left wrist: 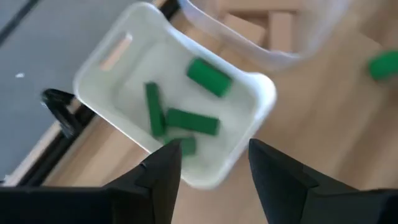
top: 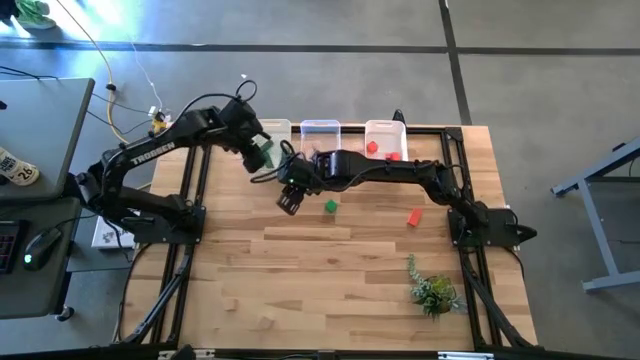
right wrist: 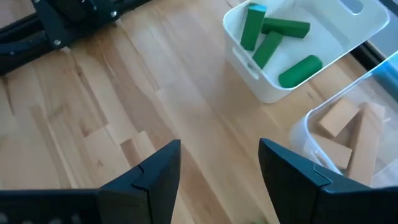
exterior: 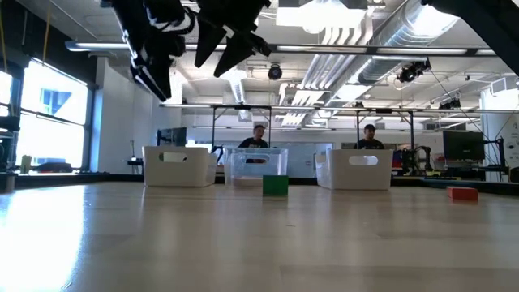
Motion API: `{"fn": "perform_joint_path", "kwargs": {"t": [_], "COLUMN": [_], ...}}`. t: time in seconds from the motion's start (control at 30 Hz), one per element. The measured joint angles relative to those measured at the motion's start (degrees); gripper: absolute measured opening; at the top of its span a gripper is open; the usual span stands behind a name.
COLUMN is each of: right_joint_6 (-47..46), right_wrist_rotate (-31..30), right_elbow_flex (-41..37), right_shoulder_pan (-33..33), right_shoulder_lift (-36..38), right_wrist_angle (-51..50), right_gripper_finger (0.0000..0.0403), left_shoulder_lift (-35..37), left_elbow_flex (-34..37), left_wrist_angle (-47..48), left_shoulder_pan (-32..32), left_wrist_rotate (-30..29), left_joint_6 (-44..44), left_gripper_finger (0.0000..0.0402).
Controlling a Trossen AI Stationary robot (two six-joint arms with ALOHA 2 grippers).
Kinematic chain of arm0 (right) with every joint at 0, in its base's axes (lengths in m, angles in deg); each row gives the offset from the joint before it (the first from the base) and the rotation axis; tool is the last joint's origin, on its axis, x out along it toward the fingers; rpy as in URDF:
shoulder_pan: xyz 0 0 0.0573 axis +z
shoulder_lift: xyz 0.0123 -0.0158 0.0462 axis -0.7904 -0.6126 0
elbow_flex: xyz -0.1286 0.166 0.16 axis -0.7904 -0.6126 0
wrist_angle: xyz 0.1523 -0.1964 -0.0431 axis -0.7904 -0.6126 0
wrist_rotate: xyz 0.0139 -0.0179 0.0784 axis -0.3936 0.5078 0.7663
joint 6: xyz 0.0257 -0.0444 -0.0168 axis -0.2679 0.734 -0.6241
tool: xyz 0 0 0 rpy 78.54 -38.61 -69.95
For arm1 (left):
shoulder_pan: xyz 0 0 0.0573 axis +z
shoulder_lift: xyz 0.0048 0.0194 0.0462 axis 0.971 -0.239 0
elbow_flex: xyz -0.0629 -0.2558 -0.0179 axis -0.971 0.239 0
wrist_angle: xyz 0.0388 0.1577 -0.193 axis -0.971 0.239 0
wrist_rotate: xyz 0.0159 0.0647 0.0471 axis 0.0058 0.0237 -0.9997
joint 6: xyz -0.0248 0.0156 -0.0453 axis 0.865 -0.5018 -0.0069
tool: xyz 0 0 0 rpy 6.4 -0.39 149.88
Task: Sort & place blocks by color
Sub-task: Put the brown block into the transparent bin
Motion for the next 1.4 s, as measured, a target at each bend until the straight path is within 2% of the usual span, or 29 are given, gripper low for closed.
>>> {"fn": "perform_joint_path", "kwargs": {"t": [0.2, 0.3, 0.77, 0.93, 1.13, 1.4], "right_joint_6": [0.0, 0.3, 1.8, 4.1, 5.2, 5.5], "right_wrist_rotate": [0.0, 0.0, 0.2, 0.2, 0.2, 0.2], "right_elbow_flex": [0.0, 0.0, 0.0, 0.0, 0.0, 0.0], "right_shoulder_pan": [1.5, 2.0, 2.0, 2.0, 2.0, 2.0], "right_shoulder_lift": [0.0, 0.0, 0.0, 0.0, 0.0, 0.0], "right_wrist_angle": [-1.9, -2.8, -7.1, -7.3, -7.3, -7.7], "right_gripper_finger": [0.0201, 0.0201, 0.0201, 0.0201, 0.0201, 0.0201], "left_shoulder_lift": [6.0, 9.9, 24.7, 27.1, 27.5, 25.8], "left_elbow_flex": [-0.3, -0.3, -0.3, -0.3, -0.3, 1.8], "left_wrist_angle": [8.5, 11.7, 20.2, 20.7, 22.4, 24.0], "left_shoulder_pan": [-2.7, -5.2, -21.8, -27.8, -35.4, -44.8], "left_wrist_rotate": [7.1, 8.3, 9.0, 12.7, 11.9, 11.3], "left_joint_6": [0.0, 2.6, 29.0, 38.0, 42.7, 47.7], "left_gripper_finger": [0.0174, 0.0174, 0.0174, 0.0175, 0.0181, 0.0219]}}
